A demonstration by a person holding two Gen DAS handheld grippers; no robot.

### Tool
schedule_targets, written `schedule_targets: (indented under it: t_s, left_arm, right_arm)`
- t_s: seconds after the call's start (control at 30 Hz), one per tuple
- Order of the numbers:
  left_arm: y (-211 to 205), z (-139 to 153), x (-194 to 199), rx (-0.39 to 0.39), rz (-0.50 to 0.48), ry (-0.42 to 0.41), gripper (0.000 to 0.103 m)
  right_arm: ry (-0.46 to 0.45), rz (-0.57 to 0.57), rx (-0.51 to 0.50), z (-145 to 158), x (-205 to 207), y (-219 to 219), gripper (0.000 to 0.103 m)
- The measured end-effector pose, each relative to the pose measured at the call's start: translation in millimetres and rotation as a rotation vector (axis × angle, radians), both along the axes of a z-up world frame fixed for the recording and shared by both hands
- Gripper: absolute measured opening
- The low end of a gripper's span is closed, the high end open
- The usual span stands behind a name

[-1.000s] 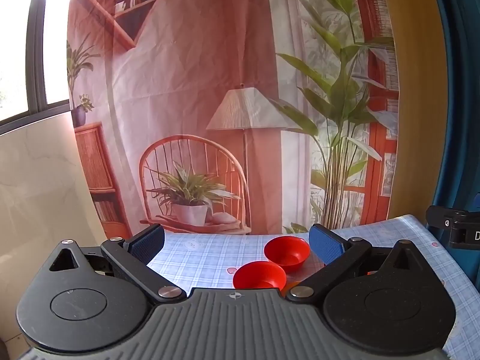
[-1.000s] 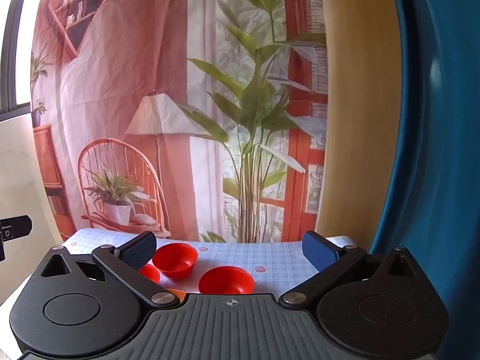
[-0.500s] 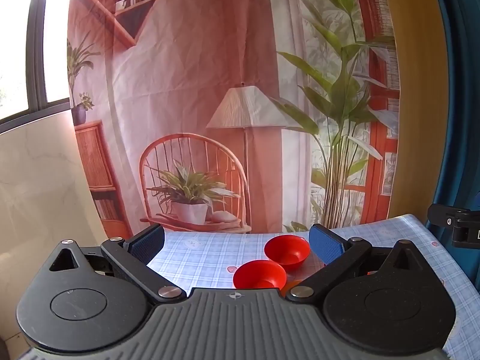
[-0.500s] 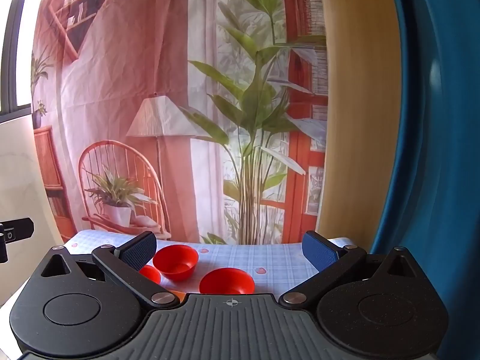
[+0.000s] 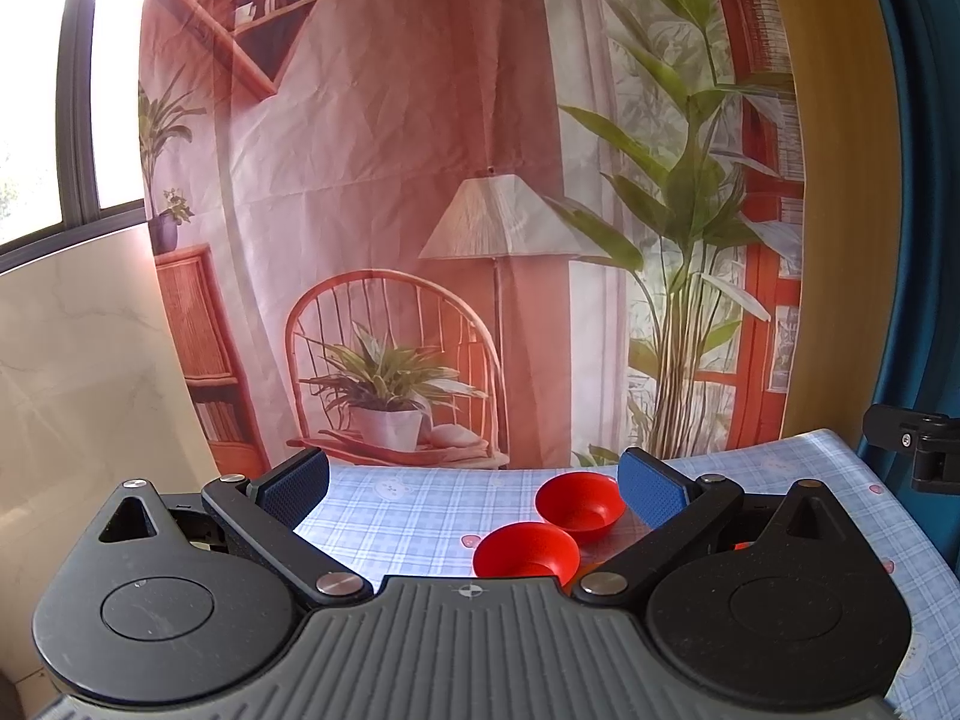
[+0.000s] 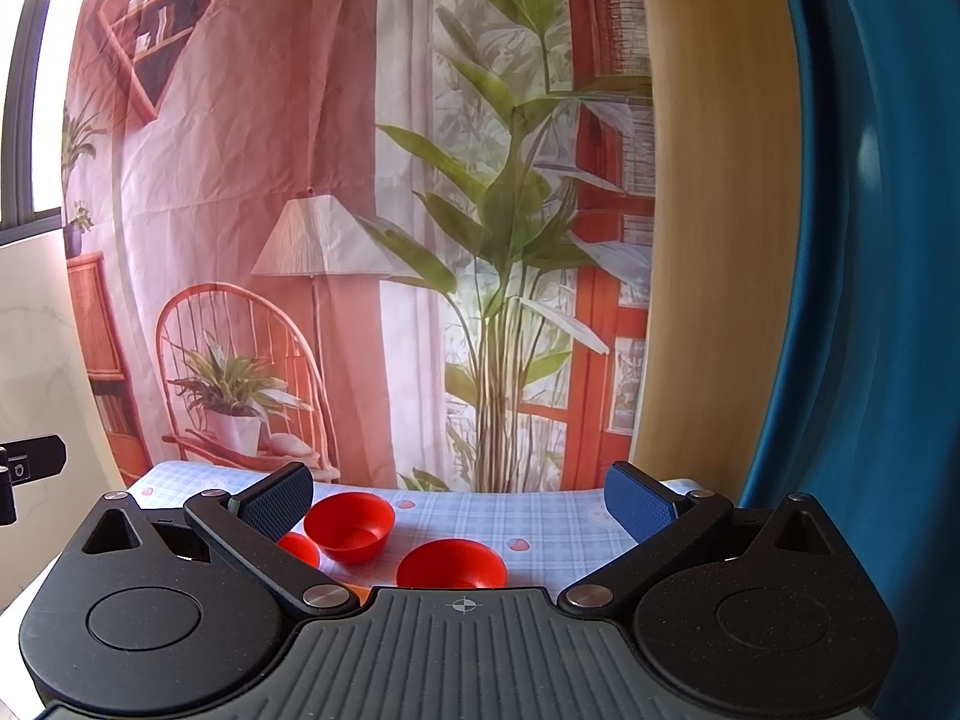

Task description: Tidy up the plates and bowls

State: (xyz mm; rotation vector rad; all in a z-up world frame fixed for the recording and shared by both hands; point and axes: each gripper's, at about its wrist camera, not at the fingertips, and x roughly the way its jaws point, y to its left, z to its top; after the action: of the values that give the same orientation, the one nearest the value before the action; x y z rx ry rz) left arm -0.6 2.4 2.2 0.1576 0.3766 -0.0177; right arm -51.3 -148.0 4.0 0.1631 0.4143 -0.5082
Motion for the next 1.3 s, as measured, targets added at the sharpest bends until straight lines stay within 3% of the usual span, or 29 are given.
schedule_targets:
  t_s: [1.3]
  left_arm:
    - [-1.3,1.1,-2.2,0.010,0.010,-0.003,0.103]
  right_arm:
    - [0.000,0.000,-0.007,1.1,-0.6,0.8,0.103]
